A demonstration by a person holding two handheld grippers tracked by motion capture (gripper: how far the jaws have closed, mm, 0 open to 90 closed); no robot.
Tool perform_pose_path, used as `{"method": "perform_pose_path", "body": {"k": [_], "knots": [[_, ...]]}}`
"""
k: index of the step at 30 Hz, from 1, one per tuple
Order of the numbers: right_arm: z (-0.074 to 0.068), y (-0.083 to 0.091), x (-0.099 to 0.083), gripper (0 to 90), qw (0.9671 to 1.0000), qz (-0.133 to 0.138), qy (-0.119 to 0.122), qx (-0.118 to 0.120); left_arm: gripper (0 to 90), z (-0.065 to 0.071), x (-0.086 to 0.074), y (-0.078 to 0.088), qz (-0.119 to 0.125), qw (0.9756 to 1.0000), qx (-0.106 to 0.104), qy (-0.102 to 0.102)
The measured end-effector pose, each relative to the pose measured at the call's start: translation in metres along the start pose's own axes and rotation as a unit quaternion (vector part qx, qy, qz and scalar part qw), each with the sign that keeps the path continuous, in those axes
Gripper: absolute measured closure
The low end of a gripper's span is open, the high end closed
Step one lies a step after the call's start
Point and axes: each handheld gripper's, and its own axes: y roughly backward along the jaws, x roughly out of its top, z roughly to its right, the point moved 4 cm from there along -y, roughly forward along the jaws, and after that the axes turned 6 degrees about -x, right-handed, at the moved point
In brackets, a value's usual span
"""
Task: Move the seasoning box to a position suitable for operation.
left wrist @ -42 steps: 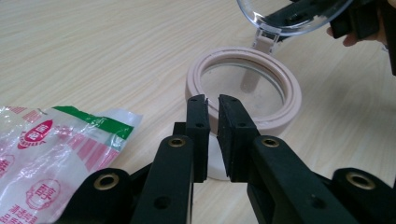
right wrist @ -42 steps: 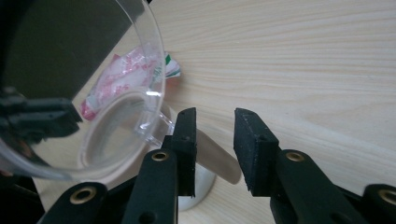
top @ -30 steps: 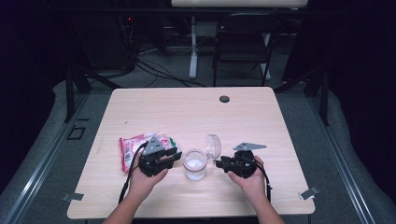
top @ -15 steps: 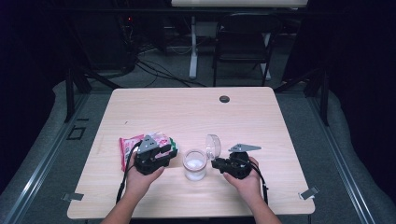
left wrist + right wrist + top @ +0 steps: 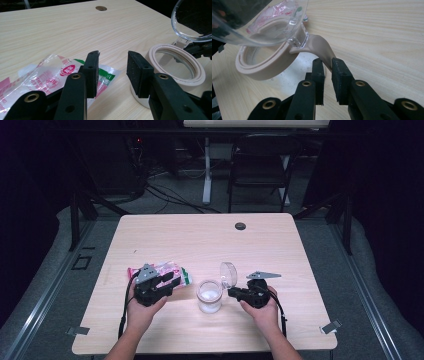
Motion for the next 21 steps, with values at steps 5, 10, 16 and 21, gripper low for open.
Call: {"method": "perform_pose_path", "body": {"k": [5,10,16,21], "knots": [[0.003,-0.003,0.003,81.2,1.0,0.005,-0.005,-0.003,62.5,-0.006,-0.003,0.005,0.002,0.9999,0.011,0.005],[0.009,-0.006,0.009,80.9,0.9999,0.004,-0.006,-0.011,60.7,-0.01,-0.008,0.01,-0.007,0.9997,0.024,0.006],[0.013,-0.012,0.016,81.0,0.9999,0.003,-0.01,-0.011,56.4,-0.014,-0.018,0.013,-0.018,0.9988,0.045,0.001],[0.016,-0.016,0.021,80.9,0.9999,0.003,-0.014,-0.007,53.9,-0.019,-0.025,0.017,-0.028,0.9979,0.058,0.001]]}}
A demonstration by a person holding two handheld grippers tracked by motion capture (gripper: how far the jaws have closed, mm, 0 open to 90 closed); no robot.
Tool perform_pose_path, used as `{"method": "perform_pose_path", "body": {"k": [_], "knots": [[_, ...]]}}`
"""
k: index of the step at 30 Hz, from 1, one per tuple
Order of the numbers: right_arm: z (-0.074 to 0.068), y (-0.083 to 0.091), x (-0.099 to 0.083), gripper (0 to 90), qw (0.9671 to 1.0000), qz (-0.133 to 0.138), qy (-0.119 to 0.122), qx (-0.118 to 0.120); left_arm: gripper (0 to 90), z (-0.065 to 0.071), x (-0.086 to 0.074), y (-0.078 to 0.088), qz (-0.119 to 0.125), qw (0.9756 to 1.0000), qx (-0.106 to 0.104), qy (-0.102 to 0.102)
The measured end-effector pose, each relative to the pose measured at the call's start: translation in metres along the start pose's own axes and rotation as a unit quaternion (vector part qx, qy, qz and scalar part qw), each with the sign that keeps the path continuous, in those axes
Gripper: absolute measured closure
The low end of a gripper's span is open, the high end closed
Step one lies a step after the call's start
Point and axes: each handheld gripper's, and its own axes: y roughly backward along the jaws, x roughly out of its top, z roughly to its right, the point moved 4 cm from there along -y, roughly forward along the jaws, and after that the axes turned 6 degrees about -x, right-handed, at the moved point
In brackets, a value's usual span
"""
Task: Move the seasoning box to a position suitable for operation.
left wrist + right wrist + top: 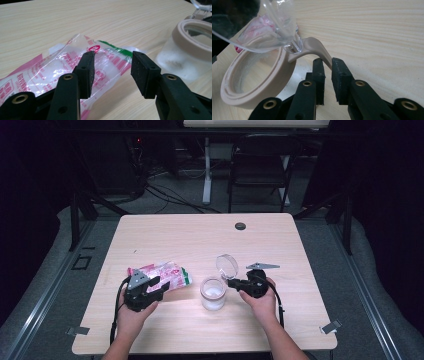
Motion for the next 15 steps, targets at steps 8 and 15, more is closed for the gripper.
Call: {"method": "perform_pose_path", "body": {"k": [8,15], "knots": [[0.0033,-0.007,0.0086,80.7,0.9999,0.006,0.006,-0.007,51.6,-0.0038,-0.0076,0.0012,-0.005,1.0,0.006,0.004],[0.0077,-0.0094,0.01,78.0,0.9999,0.008,-0.005,-0.002,48.9,-0.0059,-0.0096,-0.0005,-0.008,0.9999,0.012,-0.007]]}}
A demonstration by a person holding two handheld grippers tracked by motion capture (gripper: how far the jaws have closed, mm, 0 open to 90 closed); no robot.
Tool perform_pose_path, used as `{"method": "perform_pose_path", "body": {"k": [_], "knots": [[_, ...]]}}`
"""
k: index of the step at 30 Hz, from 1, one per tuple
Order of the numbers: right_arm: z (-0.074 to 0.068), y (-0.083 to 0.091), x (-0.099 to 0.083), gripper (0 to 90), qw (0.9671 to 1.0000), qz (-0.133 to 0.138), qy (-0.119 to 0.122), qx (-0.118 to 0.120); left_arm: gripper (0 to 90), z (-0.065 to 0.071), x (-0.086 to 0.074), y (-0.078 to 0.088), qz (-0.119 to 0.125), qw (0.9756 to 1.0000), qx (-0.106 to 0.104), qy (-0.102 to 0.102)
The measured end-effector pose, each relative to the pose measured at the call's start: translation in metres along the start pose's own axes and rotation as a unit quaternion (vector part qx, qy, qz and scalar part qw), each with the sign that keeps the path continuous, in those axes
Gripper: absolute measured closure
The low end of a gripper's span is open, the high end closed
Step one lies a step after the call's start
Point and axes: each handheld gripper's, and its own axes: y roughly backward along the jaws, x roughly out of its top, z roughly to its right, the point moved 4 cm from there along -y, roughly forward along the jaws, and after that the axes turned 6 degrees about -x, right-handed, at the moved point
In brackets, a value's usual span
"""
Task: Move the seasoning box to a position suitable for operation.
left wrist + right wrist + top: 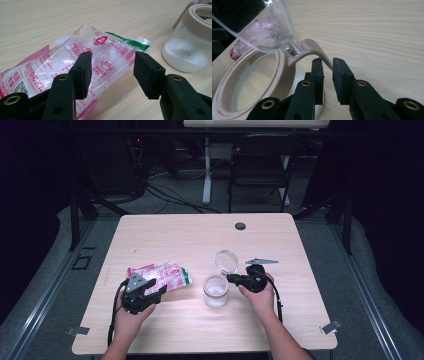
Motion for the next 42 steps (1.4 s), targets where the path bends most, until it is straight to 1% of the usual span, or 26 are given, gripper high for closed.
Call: {"method": "perform_pose_path", "body": {"k": [3,4,5,8,9,11,14,18,20,21,22,24,25,26,27,29,32,34,35,36,37,39,40,41,42], "knots": [[0.001,0.005,0.0,73.3,0.9999,0.005,0.009,-0.008,47.3,-0.001,0.0,-0.002,-0.001,1.0,0.001,-0.001],[0.001,0.006,0.0,72.4,0.9998,0.006,0.011,-0.017,47.1,-0.001,0.001,-0.003,0.0,1.0,0.0,0.0],[0.002,0.008,-0.001,71.5,0.9997,0.004,0.015,-0.02,46.7,-0.001,0.001,-0.004,0.001,1.0,-0.001,0.0],[0.004,0.013,-0.002,68.5,0.9996,0.011,0.012,-0.022,45.5,0.0,0.003,-0.008,0.002,1.0,-0.008,0.001],[0.004,0.015,-0.003,67.9,0.9996,0.013,0.01,-0.022,45.2,0.0,0.003,-0.01,0.002,0.9999,-0.011,-0.001],[0.005,0.018,-0.005,65.4,0.9995,0.014,0.014,-0.025,44.7,0.002,0.005,-0.013,0.002,0.9999,-0.011,-0.007],[0.005,0.022,-0.007,62.8,0.999,0.012,0.026,-0.034,44.1,0.005,0.006,-0.019,-0.003,0.9997,-0.007,-0.021],[0.005,0.026,-0.011,61.3,0.9981,0.012,0.042,-0.044,43.2,0.01,0.007,-0.027,-0.012,0.999,-0.007,-0.042],[0.004,0.028,-0.012,61.0,0.9979,0.014,0.042,-0.046,43.0,0.014,0.006,-0.032,-0.023,0.998,-0.004,-0.058],[0.005,0.03,-0.013,60.9,0.9978,0.01,0.044,-0.048,42.8,0.016,0.006,-0.035,-0.027,0.9973,-0.002,-0.068],[0.005,0.03,-0.014,60.5,0.9978,0.012,0.043,-0.05,42.7,0.019,0.005,-0.038,-0.032,0.9965,0.0,-0.078],[0.006,0.032,-0.014,60.2,0.9975,0.013,0.045,-0.052,42.6,0.024,0.004,-0.043,-0.046,0.9934,0.008,-0.105],[0.006,0.033,-0.015,60.0,0.9976,0.015,0.044,-0.052,42.6,0.026,0.003,-0.046,-0.054,0.9912,0.017,-0.12],[0.006,0.034,-0.016,59.8,0.9976,0.015,0.043,-0.052,42.6,0.027,0.002,-0.049,-0.065,0.9874,0.025,-0.142],[0.007,0.035,-0.017,59.6,0.9975,0.014,0.042,-0.055,42.6,0.029,0.001,-0.051,-0.071,0.9858,0.029,-0.149],[0.008,0.036,-0.018,59.2,0.9975,0.015,0.041,-0.056,42.6,0.03,0.0,-0.056,-0.08,0.9818,0.038,-0.168],[0.01,0.038,-0.02,58.7,0.9969,0.017,0.044,-0.062,42.6,0.03,-0.002,-0.064,-0.096,0.9748,0.053,-0.194],[0.011,0.041,-0.021,58.4,0.997,0.018,0.043,-0.061,42.7,0.028,-0.004,-0.07,-0.108,0.9718,0.062,-0.2],[0.011,0.042,-0.022,58.3,0.997,0.019,0.043,-0.062,42.7,0.027,-0.004,-0.072,-0.11,0.971,0.067,-0.201],[0.012,0.043,-0.023,58.2,0.9967,0.019,0.044,-0.065,42.8,0.026,-0.004,-0.074,-0.113,0.9712,0.07,-0.198],[0.012,0.043,-0.023,58.1,0.9967,0.021,0.041,-0.066,42.7,0.025,-0.004,-0.076,-0.117,0.9701,0.077,-0.198],[0.014,0.045,-0.024,58.0,0.9965,0.022,0.04,-0.07,42.9,0.022,-0.004,-0.08,-0.119,0.9673,0.091,-0.205],[0.014,0.046,-0.025,58.0,0.9967,0.022,0.04,-0.068,43.2,0.02,-0.004,-0.082,-0.122,0.9646,0.099,-0.212],[0.015,0.046,-0.025,57.9,0.9966,0.023,0.039,-0.069,43.2,0.018,-0.005,-0.084,-0.129,0.963,0.103,-0.213],[0.015,0.047,-0.026,57.9,0.9966,0.021,0.039,-0.07,43.7,0.016,-0.007,-0.086,-0.133,0.9625,0.107,-0.211]]}}
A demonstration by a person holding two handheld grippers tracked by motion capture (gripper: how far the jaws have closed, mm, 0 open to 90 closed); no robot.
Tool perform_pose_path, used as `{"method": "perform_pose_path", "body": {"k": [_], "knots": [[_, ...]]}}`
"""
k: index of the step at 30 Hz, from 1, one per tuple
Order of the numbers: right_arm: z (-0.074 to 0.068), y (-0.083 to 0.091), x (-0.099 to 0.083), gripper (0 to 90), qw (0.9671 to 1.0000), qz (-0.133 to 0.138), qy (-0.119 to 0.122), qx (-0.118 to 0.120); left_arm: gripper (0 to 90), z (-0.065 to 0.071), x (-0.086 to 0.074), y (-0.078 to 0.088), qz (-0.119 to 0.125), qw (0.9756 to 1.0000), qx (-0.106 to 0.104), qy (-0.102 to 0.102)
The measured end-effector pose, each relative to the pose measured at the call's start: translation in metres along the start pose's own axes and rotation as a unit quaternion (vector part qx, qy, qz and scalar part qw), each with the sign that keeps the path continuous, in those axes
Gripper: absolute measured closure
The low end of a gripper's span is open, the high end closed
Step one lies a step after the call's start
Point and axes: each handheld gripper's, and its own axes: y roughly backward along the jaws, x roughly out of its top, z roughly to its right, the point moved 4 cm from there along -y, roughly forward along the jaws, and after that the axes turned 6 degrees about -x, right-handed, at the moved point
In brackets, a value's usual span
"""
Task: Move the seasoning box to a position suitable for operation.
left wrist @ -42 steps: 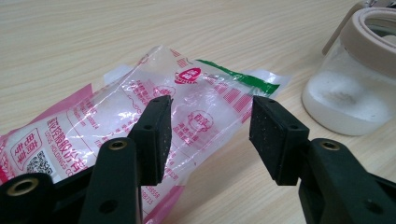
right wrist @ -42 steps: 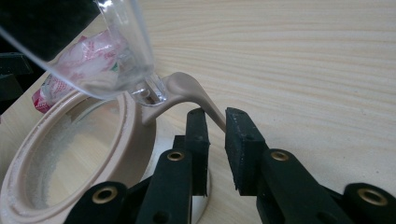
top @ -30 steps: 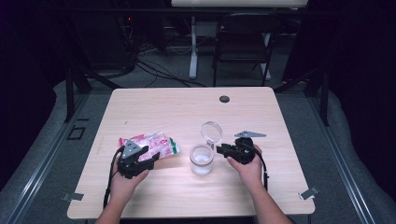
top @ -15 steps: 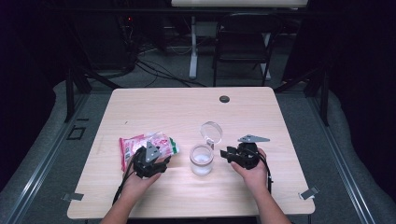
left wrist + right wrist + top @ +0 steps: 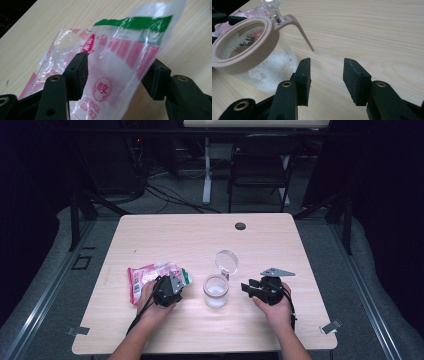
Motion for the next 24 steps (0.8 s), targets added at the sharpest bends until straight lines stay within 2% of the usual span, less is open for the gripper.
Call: {"method": "perform_pose_path", "body": {"k": [1,4,7,10,12,15,17,19,22,24], "knots": [[0.001,0.001,0.0,57.8,1.0,-0.001,0.001,-0.003,44.6,-0.001,-0.001,-0.003,-0.004,1.0,0.003,0.003],[0.002,0.003,-0.001,57.8,1.0,-0.001,0.002,-0.006,48.9,-0.003,-0.001,-0.008,0.009,0.9999,0.007,0.007],[0.003,0.004,-0.003,57.8,1.0,-0.002,0.002,-0.008,58.0,-0.004,0.0,-0.01,0.01,0.9999,-0.004,0.011],[0.004,0.006,-0.005,57.8,1.0,0.003,-0.001,-0.008,68.5,-0.009,0.001,-0.01,0.013,0.9987,-0.017,0.046],[0.005,0.009,-0.006,57.8,0.9999,0.006,-0.004,-0.008,74.7,-0.014,0.001,-0.009,0.017,0.9962,-0.024,0.082],[0.008,0.012,-0.007,57.8,0.9999,0.008,-0.008,-0.012,84.1,-0.025,0.0,-0.006,0.022,0.9893,-0.045,0.137],[0.01,0.014,-0.009,57.8,0.9998,0.009,-0.012,-0.014,87.4,-0.033,-0.001,-0.004,0.027,0.9823,-0.064,0.174],[0.011,0.015,-0.01,57.8,0.9998,0.01,-0.012,-0.015,89.1,-0.041,-0.001,-0.001,0.038,0.9742,-0.08,0.208],[0.013,0.018,-0.011,57.8,0.9997,0.011,-0.012,-0.02,90.0,-0.051,-0.002,0.006,0.051,0.9671,-0.087,0.233],[0.013,0.019,-0.012,57.8,0.9996,0.014,-0.015,-0.019,90.0,-0.057,-0.003,0.011,0.064,0.9614,-0.092,0.251]]}}
